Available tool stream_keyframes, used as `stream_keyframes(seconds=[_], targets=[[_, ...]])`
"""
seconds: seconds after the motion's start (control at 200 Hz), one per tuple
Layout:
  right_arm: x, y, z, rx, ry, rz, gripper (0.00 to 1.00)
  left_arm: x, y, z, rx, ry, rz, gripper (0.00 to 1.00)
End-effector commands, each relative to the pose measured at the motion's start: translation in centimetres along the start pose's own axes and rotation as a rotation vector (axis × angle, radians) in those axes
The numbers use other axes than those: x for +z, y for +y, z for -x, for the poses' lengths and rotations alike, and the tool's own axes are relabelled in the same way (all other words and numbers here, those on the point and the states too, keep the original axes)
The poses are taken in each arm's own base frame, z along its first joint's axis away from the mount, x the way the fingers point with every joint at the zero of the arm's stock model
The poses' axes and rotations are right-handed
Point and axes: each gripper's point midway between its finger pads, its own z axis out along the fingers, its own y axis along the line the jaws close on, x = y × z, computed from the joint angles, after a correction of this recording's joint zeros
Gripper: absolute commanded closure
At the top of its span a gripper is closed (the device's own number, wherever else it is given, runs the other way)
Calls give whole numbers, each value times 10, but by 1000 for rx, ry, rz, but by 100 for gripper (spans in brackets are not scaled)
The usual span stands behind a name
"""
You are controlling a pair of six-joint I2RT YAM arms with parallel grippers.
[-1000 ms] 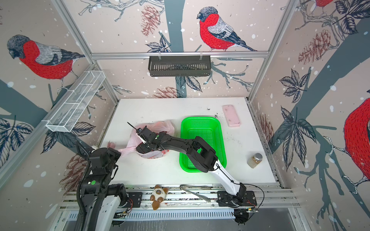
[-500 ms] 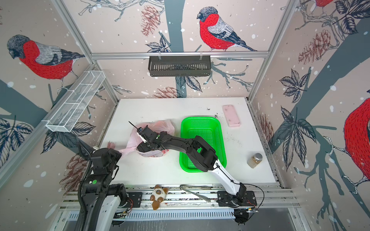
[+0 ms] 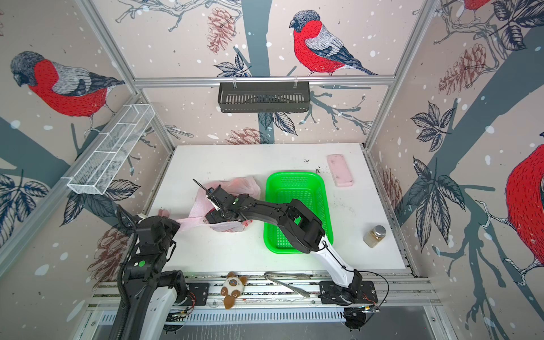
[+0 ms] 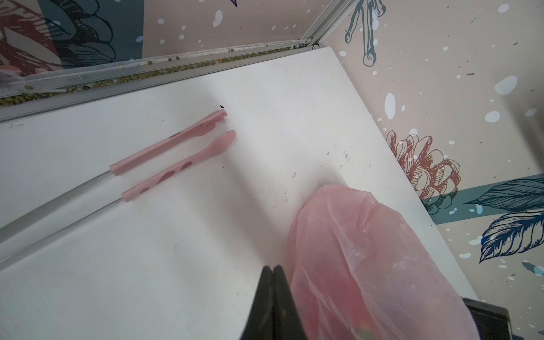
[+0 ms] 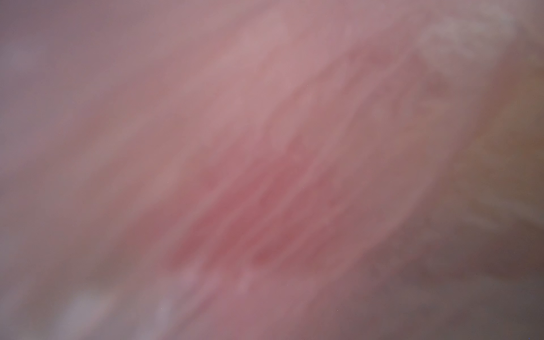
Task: Untie the knot of the plastic bag and take out the fruit
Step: 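Close the right gripper on the dragon fruit inside the bag, then lift the dragon fruit up out of the bag with the right gripper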
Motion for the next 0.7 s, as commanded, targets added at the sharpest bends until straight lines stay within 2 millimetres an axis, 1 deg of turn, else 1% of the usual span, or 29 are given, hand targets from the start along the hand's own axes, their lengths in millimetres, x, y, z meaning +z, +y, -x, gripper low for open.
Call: stream_keyframes(seconds=[0.0,0.135,0.265,0.425,0.52,0.615,0.695], targets=[[-10,-9,-6,4,20,-51,68,-1,-11,20,-25,-83,-21,100],[-20,-9,-5,7,6,-65,71,0,-18,31,-24,-120,-24,100],[-30,-9,0,10,-17,-79,72,1,-25,42,-18,-153,-27,100],[-34,-17,0,30,-25,-109,72,-2,-31,54,-2,-189,-23,100],[-36,-21,2,50,-40,-116,73,-3,-32,54,1,-188,-29,100],[-41,-20,7,56,-67,-115,73,-1,-33,50,1,-171,-38,100],[-50,-16,15,46,-100,-110,74,3,-33,46,-1,-155,-42,100]])
